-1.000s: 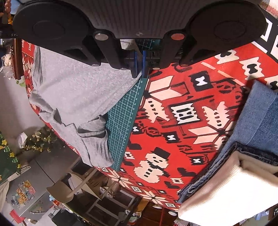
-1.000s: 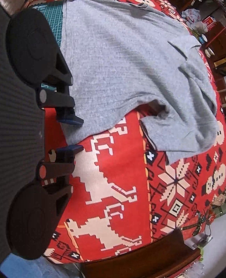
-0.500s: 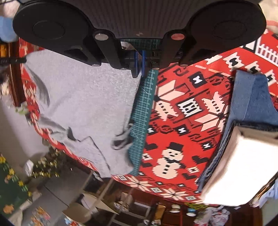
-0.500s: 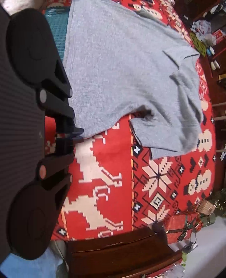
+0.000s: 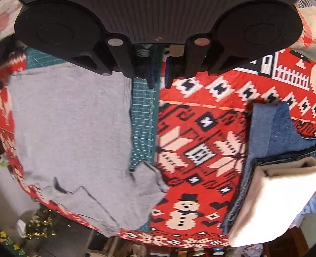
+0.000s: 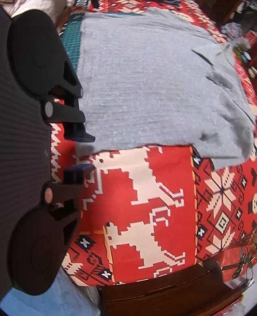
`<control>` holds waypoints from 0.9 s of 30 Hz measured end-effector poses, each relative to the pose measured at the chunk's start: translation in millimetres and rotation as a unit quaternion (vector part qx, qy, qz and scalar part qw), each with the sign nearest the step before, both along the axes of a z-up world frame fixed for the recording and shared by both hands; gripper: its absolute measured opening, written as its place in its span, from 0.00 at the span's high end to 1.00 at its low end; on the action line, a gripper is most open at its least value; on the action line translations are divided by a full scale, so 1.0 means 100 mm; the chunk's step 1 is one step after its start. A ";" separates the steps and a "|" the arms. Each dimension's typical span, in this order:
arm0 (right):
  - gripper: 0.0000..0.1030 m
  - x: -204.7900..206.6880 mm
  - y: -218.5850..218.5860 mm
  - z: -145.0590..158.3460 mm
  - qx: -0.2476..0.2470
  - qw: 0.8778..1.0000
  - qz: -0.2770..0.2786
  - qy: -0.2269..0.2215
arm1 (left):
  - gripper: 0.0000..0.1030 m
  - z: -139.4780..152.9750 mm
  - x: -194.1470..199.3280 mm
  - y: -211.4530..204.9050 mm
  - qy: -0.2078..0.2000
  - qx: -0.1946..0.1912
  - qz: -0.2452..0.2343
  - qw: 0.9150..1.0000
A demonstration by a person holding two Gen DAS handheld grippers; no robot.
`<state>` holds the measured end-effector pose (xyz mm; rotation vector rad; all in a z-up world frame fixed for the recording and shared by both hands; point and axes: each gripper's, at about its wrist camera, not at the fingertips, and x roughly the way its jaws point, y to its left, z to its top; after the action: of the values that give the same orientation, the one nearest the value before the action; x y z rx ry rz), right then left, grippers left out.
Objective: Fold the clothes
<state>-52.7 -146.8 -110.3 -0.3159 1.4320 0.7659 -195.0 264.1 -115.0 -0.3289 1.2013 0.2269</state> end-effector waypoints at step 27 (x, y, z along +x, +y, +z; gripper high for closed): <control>0.80 1.58 0.27 -0.46 0.005 0.939 -0.306 -0.156 | 0.71 -0.21 0.82 0.79 -0.178 -0.020 0.136 0.974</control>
<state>104.8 -120.0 -156.2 0.0282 1.1280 0.1991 -112.5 342.8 -135.9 -0.5461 0.8052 0.3654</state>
